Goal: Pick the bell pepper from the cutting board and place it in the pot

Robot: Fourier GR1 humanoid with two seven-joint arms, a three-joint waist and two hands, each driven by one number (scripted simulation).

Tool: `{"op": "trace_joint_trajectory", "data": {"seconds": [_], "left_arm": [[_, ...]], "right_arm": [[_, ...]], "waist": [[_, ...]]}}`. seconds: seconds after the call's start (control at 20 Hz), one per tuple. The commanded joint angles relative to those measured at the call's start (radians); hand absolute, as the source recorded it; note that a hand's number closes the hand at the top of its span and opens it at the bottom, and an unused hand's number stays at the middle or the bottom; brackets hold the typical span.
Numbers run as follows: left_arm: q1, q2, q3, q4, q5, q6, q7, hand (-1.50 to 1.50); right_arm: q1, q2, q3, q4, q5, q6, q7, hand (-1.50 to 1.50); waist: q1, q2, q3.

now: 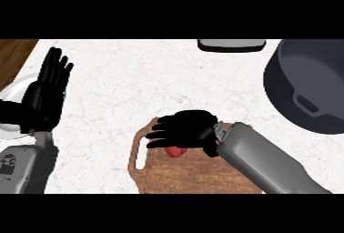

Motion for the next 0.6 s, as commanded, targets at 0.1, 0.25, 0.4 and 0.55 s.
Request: {"op": "trace_joint_trajectory", "data": {"seconds": [0.1, 0.25, 0.4, 0.55], "left_arm": [[-0.025, -0.041, -0.005, 0.036, -0.039, 0.018, -0.018, 0.0], [0.03, -0.056, -0.02, -0.025, -0.044, 0.014, -0.007, 0.0], [0.035, -0.018, 0.016, -0.007, -0.015, -0.043, 0.003, 0.0], [0.069, -0.026, 0.03, -0.053, -0.017, -0.047, -0.003, 0.0]], "right_arm": [[0.039, 0.082, -0.009, 0.105, 0.136, -0.099, 0.01, -1.5], [0.003, 0.169, -0.026, 0.219, 0.172, -0.09, 0.019, -1.5], [0.028, 0.167, -0.047, 0.308, 0.22, -0.203, -0.037, -1.5], [-0.015, 0.211, -0.091, 0.332, 0.239, -0.149, -0.075, -1.5]], "waist": [[0.0, 0.002, 0.0], [0.008, 0.002, 0.0], [0.009, 0.003, 0.0], [0.008, 0.001, 0.0]]}}
